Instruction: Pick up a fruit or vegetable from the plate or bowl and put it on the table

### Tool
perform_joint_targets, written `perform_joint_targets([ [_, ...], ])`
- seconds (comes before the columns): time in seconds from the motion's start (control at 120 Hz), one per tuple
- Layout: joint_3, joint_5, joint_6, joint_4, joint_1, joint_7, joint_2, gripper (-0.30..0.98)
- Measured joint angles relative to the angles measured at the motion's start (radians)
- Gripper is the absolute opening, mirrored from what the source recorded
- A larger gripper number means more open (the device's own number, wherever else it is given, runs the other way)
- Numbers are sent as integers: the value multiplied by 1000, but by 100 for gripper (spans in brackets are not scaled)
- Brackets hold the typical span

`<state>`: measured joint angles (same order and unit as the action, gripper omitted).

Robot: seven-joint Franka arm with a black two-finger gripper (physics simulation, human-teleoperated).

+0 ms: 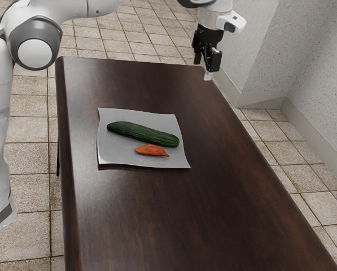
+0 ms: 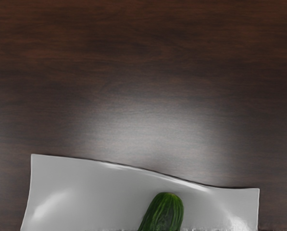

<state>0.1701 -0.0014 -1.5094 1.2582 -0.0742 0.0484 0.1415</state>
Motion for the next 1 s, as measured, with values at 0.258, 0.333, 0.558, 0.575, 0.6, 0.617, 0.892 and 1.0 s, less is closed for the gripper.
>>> perform_joint_targets([
  [0.258,-10,1,11,-1,-19,19,-24,69],
  [0.333,-11,-1,31,7,-94,21,-41,69],
  [0.558,-3,-28,-47,430,-284,13,-245,68],
  [0.575,-2,-30,-57,458,-270,12,-260,68],
  [0.6,-1,-32,-71,489,-241,11,-276,68],
  [0.617,0,-33,-79,505,-223,11,-284,68],
  [0.892,7,-30,-147,625,-202,-14,-328,69],
  [1.0,18,-22,-156,646,-200,-8,-331,69],
])
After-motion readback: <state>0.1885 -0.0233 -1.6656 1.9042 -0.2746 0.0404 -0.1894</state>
